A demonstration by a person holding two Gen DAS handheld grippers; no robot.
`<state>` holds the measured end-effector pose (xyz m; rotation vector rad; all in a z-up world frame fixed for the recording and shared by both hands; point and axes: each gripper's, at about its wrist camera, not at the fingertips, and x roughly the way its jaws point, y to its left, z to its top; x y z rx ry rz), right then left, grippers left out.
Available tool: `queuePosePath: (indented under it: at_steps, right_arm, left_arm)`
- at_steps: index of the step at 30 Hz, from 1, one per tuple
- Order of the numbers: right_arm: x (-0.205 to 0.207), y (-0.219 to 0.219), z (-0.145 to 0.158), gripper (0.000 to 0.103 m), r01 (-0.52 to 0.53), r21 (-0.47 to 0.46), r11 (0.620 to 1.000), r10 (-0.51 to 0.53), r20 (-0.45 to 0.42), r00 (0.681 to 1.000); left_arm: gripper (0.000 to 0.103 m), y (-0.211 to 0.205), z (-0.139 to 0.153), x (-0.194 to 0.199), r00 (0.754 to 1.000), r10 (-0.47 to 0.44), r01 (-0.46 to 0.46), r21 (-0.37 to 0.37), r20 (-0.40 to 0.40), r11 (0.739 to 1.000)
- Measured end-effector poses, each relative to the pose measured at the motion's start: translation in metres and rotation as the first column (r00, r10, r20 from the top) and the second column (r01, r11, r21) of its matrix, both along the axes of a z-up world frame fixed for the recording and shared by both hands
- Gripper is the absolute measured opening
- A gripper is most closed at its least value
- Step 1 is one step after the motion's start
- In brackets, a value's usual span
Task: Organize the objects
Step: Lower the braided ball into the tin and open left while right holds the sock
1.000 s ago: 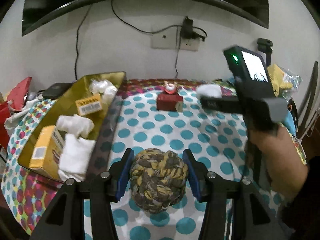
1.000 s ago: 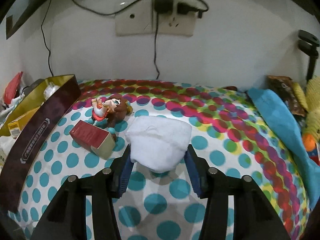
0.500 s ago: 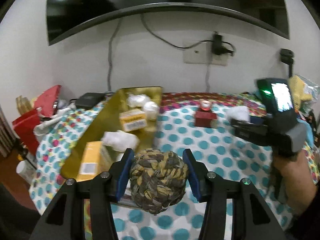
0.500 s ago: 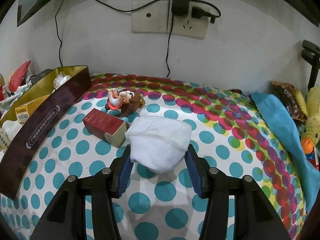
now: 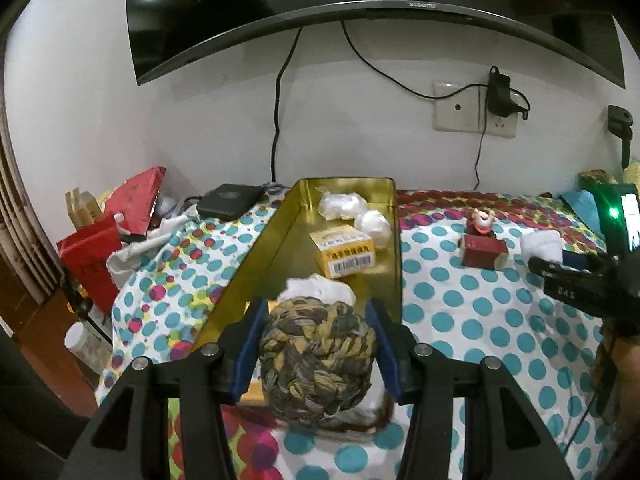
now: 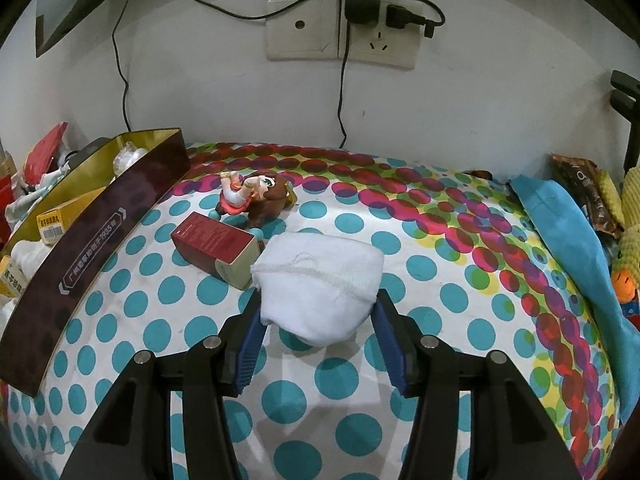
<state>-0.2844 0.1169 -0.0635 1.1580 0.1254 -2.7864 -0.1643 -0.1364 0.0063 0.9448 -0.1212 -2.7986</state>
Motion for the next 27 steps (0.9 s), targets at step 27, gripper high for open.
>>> queuePosePath:
  at_steps: [27]
  right_arm:
    - [0.000,-0.002,0.001,0.051,-0.004,0.008,1.000,0.004,-0.002,1.000]
  left_arm:
    - [0.058,-0.032,-0.004,-0.081,0.995,0.075,-0.077,0.022,0.060,0.997]
